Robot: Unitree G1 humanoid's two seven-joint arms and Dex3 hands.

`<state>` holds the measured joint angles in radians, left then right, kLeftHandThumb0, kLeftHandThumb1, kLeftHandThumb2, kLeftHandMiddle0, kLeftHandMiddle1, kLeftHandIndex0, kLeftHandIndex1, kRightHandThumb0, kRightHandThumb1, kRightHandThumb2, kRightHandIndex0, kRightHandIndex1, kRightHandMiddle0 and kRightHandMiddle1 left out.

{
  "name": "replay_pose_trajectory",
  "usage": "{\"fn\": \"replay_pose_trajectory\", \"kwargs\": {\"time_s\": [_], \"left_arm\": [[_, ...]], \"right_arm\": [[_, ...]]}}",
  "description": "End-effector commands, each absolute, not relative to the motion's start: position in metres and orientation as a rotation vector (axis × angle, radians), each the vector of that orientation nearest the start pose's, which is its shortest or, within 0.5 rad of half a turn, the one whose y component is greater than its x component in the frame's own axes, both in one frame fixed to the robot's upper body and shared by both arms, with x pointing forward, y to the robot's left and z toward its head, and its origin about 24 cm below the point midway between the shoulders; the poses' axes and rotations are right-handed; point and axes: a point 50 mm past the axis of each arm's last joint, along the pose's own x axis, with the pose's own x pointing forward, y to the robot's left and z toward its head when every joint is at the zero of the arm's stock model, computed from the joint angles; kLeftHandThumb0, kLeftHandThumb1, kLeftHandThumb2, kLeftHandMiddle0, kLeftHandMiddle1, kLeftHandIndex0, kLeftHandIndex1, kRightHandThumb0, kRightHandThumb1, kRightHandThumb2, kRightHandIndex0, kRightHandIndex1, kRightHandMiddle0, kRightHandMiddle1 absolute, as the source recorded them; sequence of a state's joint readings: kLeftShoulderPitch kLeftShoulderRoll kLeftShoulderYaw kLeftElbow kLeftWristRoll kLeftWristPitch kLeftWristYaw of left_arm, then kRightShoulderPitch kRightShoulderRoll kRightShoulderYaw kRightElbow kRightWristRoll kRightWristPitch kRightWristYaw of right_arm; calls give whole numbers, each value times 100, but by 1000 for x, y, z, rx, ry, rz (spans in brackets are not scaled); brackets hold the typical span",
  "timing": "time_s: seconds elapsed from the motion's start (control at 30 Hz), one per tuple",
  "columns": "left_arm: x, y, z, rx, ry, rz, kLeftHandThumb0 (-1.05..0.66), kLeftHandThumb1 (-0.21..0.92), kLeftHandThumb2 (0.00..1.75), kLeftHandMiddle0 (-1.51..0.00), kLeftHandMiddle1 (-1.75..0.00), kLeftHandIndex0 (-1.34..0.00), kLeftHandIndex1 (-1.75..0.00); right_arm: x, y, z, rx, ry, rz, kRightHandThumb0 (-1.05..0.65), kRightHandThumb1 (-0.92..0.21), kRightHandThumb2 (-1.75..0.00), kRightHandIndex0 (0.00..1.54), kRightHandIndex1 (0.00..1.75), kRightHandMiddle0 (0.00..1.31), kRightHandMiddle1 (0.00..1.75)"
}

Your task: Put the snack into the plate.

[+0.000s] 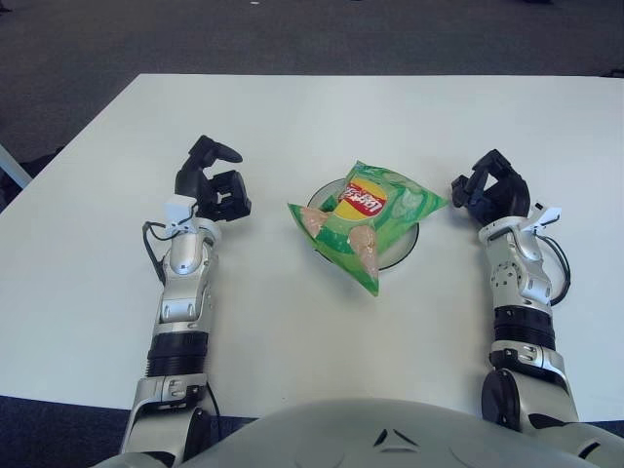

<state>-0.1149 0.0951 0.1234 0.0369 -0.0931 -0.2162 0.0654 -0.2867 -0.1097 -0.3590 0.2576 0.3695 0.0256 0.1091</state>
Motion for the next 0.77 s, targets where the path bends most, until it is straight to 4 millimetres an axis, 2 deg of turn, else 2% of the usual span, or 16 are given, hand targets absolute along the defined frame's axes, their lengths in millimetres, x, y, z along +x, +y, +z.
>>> {"fn": "replay_pose_trajectory", "kwargs": {"time_s": [0.0, 0.73], "left_arm": [[235, 186, 23, -60, -45, 217, -50, 28, 136, -141, -175, -64, -175], [234, 188, 23, -51, -39, 199, -50, 27, 138, -141, -175, -65, -175]], "right_arm": [[274, -235, 18, 362, 102, -216, -51, -26, -139, 132, 175, 66, 175], [274, -234, 18, 348, 102, -218, -51, -25, -140, 133, 175, 67, 175]]}}
